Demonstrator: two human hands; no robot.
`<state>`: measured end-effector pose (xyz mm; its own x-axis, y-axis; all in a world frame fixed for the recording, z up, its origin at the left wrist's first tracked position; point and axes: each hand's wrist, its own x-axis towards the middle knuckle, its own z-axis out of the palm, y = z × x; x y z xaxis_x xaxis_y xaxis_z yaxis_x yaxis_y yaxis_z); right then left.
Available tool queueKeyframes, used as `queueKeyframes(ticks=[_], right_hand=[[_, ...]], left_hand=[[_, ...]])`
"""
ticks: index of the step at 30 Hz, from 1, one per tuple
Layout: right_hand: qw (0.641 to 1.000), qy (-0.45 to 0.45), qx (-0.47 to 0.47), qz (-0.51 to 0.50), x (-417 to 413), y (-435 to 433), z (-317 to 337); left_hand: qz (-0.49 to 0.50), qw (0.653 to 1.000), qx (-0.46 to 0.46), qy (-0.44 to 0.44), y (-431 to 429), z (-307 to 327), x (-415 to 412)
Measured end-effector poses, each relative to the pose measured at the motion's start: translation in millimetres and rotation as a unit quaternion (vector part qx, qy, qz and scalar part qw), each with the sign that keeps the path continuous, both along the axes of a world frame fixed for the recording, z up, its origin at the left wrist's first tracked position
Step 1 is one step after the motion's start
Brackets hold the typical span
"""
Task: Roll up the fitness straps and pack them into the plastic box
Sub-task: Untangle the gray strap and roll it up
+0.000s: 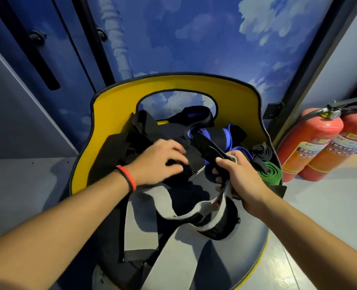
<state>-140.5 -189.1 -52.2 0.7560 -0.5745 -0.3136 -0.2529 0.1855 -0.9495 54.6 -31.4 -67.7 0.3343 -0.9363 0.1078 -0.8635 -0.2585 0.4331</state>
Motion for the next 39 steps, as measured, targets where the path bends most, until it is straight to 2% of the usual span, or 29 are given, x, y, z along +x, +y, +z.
queueKeyframes(ticks=[1,2,5,10,13,16,20,22,24,26,27,28,29,31,33,36,39], right_hand=[[1.000,0.004,-0.012,0.002,-1,1,-1],[1.000,0.008,-0.026,0.003,-1,1,-2],[0.998,0.019,-0.060,0.008,-1,3,-3],[0.997,0.027,-0.064,0.013,9,8,-10],[0.997,0.030,-0.067,0.019,19,12,-11],[0.996,0.033,-0.074,0.023,26,15,-11],[0.995,0.044,-0.082,0.022,30,19,-6],[0.995,0.042,-0.091,0.015,30,23,-1],[0.994,0.034,-0.109,0.003,29,29,8],[0.990,0.030,-0.137,-0.006,26,36,17],[0.989,0.027,-0.147,-0.011,25,40,23],[0.988,0.023,-0.149,-0.015,24,44,29],[0.989,0.018,-0.143,-0.018,22,49,37],[0.993,0.006,-0.113,-0.025,18,58,55],[0.997,-0.003,-0.077,-0.029,11,65,71],[0.998,-0.012,-0.058,-0.001,-9,75,92],[0.999,-0.031,-0.042,0.014,-28,82,102]], left_hand=[[-0.071,0.995,0.069,-0.033,-4,-2,-7],[-0.099,0.985,0.131,-0.061,-8,-5,-10],[-0.069,0.955,0.262,-0.119,-11,-13,-9],[0.000,0.901,0.350,-0.256,-3,-20,13],[0.087,0.885,0.392,-0.238,1,-25,35],[0.154,0.890,0.392,-0.177,5,-23,51],[0.111,0.928,0.339,-0.109,11,-9,34],[0.103,0.962,0.252,-0.030,14,4,17],[0.123,0.979,0.123,0.105,16,20,-8],[0.133,0.947,0.022,0.291,16,40,-40],[0.126,0.917,0.003,0.379,17,49,-56],[0.114,0.895,0.003,0.431,19,57,-72],[0.103,0.896,0.008,0.433,21,61,-84],[0.101,0.921,0.008,0.377,29,69,-104],[0.123,0.920,-0.042,0.369,35,74,-116],[0.175,0.883,-0.165,0.402,45,91,-142],[0.216,0.841,-0.241,0.433,48,104,-169]])
